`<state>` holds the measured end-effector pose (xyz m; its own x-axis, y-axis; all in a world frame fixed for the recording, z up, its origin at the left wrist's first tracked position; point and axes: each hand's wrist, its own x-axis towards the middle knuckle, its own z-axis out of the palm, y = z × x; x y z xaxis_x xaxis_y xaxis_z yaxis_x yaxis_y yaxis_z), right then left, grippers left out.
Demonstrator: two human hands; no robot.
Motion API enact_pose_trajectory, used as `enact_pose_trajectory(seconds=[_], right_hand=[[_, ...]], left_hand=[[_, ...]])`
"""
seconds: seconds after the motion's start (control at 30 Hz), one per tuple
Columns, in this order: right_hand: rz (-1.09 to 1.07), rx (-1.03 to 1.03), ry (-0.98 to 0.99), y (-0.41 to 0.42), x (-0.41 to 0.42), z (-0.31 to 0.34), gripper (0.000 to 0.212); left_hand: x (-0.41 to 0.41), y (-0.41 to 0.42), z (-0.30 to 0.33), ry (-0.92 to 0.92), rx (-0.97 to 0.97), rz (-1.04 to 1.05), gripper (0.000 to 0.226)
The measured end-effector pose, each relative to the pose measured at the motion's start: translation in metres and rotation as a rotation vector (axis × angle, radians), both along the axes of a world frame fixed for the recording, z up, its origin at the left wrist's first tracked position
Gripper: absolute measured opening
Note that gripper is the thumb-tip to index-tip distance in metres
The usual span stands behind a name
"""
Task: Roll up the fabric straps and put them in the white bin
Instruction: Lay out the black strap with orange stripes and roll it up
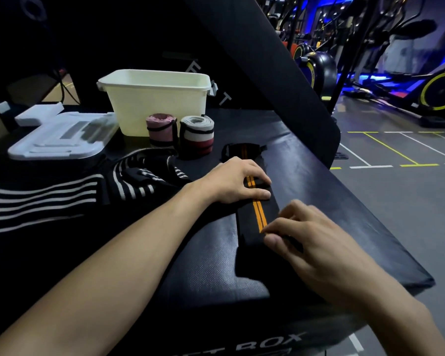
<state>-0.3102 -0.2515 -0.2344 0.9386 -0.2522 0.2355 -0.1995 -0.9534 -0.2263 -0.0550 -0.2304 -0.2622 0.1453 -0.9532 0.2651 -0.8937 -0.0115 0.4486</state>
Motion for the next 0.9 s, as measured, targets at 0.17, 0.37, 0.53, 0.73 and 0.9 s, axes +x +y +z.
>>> enact_pose_trajectory(seconds=[0.17,0.37,0.53,0.73,0.9], right_hand=[[-0.057,-0.147,-0.077,0.0,0.017,-0.011,0.048],[-0.126,-0.328,-0.425,0.016,0.027,-0.019,0.008],[-0.06,-0.31,-0.554,0.02,0.022,-0.029,0.012],[0.042,-0.134,-0.375,0.007,0.006,-0.031,0.036],[0.049,-0.095,-0.27,-0.002,0.011,-0.035,0.052]], left_hand=[[0.001,-0.001,-0.002,0.012,-0.023,-0.026,0.038],[-0.002,-0.003,-0.006,-0.02,0.028,-0.029,0.036],[-0.006,-0.003,-0.005,-0.093,0.126,0.004,0.027],[-0.006,-0.006,-0.003,-0.097,0.128,0.016,0.02],[-0.005,-0.007,-0.003,-0.066,0.095,0.019,0.019]])
